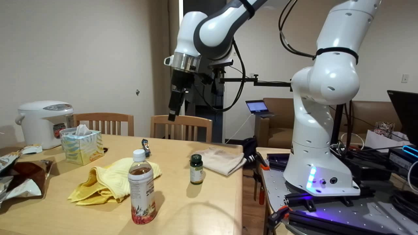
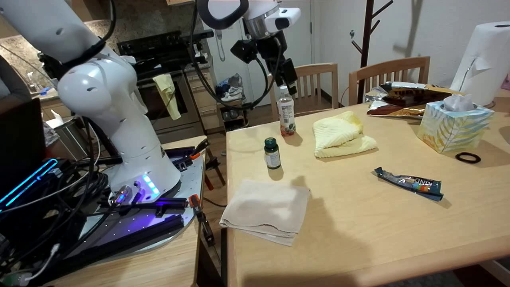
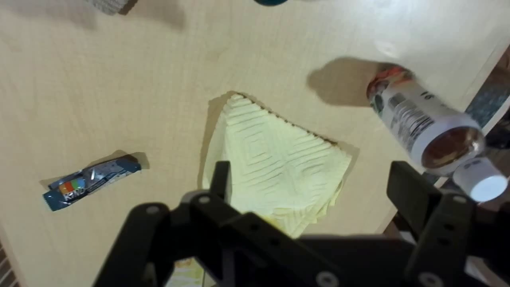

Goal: Move the smaller bottle to the left and shift the bigger bottle to the right near the smaller one

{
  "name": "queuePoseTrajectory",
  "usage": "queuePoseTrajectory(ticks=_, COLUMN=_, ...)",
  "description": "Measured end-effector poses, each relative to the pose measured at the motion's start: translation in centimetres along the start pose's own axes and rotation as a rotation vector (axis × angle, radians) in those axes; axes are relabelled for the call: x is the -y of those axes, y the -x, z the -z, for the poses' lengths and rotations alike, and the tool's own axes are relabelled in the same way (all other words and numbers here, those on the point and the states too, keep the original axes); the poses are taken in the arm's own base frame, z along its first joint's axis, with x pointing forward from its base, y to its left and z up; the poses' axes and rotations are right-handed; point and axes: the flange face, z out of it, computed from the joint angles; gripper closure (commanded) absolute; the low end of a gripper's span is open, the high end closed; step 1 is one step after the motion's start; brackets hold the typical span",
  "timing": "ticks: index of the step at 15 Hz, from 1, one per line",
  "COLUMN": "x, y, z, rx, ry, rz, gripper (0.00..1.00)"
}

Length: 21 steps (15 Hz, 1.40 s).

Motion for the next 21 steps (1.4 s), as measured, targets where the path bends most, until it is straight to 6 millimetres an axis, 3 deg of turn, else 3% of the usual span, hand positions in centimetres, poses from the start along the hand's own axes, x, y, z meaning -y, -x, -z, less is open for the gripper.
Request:
queuePoseTrajectory(ticks=9, x=5.3, y=-1.7, z=1.8, rx=0.161, ry=-0.049, rz=0.252, gripper=0.0)
queuePoseTrajectory(ticks=13, x=7.9, y=-3.5, z=1.1, rx=0.173, ry=-0.062, rz=0.351, gripper=0.0)
queuePoseTrajectory(ticks=16, x=9.1, y=-5.3, z=-0.1, rx=0.185, ry=-0.059, rz=0.335, gripper=0.0)
queuePoseTrajectory(ticks=21, x=10.3, y=-7.9, z=-1.5, rx=0.193, ry=-0.043, rz=0.159, gripper=0.0)
